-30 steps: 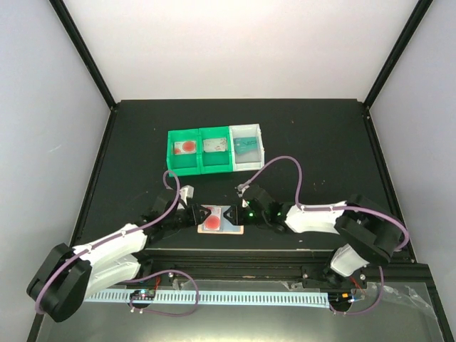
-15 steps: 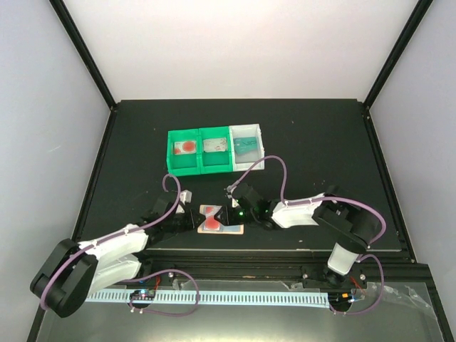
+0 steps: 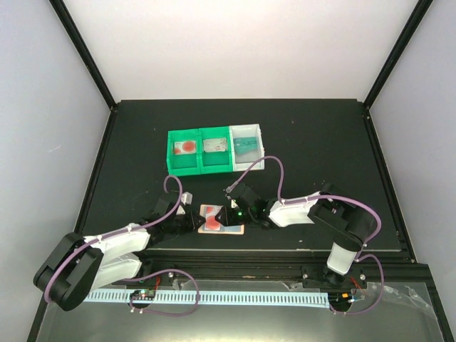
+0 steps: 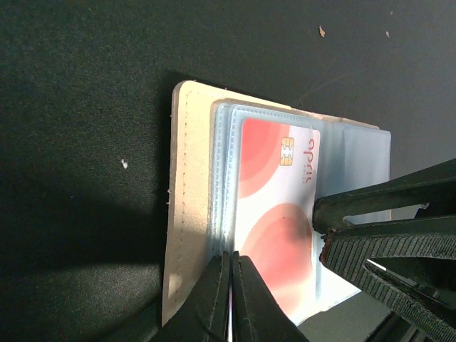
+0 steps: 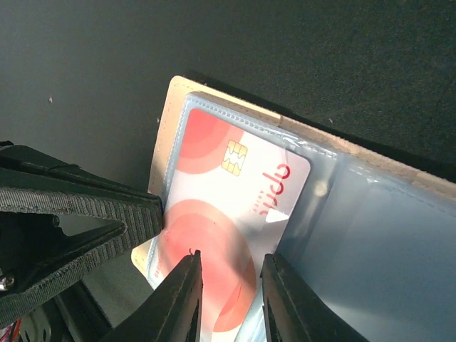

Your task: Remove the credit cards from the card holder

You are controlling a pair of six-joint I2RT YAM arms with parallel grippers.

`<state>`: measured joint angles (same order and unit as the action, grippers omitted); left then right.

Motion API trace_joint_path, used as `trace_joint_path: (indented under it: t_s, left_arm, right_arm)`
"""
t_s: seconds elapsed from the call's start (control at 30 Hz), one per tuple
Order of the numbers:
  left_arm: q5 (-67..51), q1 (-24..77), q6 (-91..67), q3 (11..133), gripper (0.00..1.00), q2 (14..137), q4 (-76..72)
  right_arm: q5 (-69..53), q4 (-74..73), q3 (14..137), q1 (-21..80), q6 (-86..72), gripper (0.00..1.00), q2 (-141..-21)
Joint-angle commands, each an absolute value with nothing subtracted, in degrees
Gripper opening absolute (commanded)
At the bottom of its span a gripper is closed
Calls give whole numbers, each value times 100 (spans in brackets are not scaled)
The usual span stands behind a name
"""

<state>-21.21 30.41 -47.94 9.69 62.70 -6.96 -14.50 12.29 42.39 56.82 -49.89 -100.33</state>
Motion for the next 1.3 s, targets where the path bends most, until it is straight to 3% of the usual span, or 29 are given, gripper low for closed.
trace_joint_path:
  t_s: [0.0,0.53,1.0,1.27]
  left_arm:
    - [-2165,3005,-4842,880,5,6252,-653]
    - [-2162,3011,-4957,765,2,6159,-669]
    - [-2144,3017,-4988,703,2,6247,-784]
    - [-2138,3028,-5010,659,2,6266,-861]
  right_arm:
    - [-1200,982,4213,5713,-5019,26,-9976]
    - [-1295,1266,4105,5718,-5245,27,-9934]
    - [-1442,1599,4074,5720,-5361,21,-10094]
    - [-1383,1864,3893,5713,-5404,5,-9945]
